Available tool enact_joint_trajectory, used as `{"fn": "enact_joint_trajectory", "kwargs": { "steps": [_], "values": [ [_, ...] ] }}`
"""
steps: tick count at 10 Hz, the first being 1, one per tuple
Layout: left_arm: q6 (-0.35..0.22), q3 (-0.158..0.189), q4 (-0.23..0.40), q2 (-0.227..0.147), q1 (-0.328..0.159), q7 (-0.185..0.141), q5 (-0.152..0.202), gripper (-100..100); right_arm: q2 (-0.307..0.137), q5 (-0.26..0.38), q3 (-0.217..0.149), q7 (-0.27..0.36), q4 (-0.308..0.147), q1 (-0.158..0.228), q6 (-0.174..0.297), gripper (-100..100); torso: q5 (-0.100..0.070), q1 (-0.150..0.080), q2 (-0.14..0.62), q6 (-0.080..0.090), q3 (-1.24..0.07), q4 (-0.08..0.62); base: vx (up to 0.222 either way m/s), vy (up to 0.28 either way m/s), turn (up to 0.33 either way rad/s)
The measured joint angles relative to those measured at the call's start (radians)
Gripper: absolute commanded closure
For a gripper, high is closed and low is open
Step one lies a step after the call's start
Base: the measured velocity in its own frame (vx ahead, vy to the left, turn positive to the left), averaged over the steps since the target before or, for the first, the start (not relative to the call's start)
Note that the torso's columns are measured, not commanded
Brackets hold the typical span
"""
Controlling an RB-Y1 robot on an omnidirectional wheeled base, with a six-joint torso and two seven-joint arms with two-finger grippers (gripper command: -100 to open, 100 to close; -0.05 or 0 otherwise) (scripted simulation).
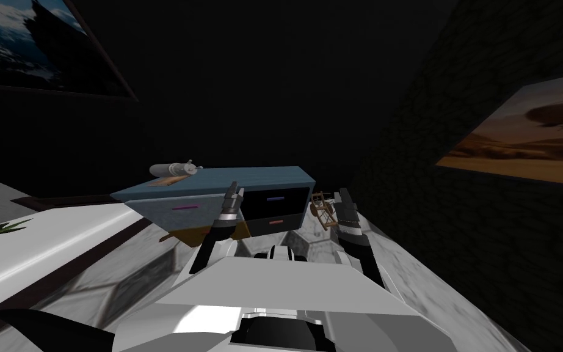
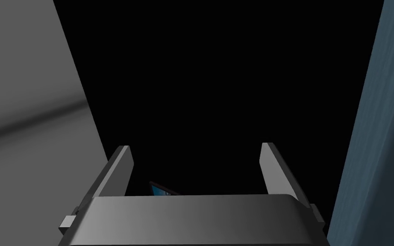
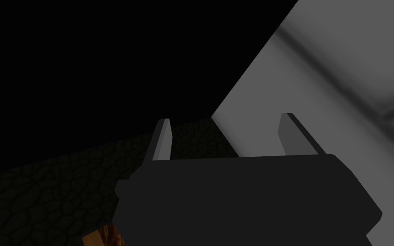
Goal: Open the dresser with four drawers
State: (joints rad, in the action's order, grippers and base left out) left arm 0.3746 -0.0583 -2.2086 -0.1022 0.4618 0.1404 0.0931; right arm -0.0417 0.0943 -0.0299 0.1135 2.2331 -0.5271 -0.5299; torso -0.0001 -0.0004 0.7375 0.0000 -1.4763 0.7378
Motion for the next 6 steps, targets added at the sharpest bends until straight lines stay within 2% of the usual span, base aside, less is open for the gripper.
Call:
{"fn": "enact_joint_trajectory", "kwargs": {
  "steps": [3,6],
  "values": [
    [0.027,0.004,0.084,-0.04,-0.011,-0.006,-0.001,-100,0.0,0.0,0.0,0.0,0.0,0.0,0.0,0,0.0,0.0,0.001,0.0,0.001,0.0,0.029,-0.054,0.012],
    [0.037,0.01,0.161,-0.06,-0.03,-0.011,-0.002,-100,0.0,0.0,0.0,0.0,0.0,0.0,0.0,0,0.0,0.001,0.0,0.0,0.0,0.0,0.039,-0.052,0.012]
  ]
}}
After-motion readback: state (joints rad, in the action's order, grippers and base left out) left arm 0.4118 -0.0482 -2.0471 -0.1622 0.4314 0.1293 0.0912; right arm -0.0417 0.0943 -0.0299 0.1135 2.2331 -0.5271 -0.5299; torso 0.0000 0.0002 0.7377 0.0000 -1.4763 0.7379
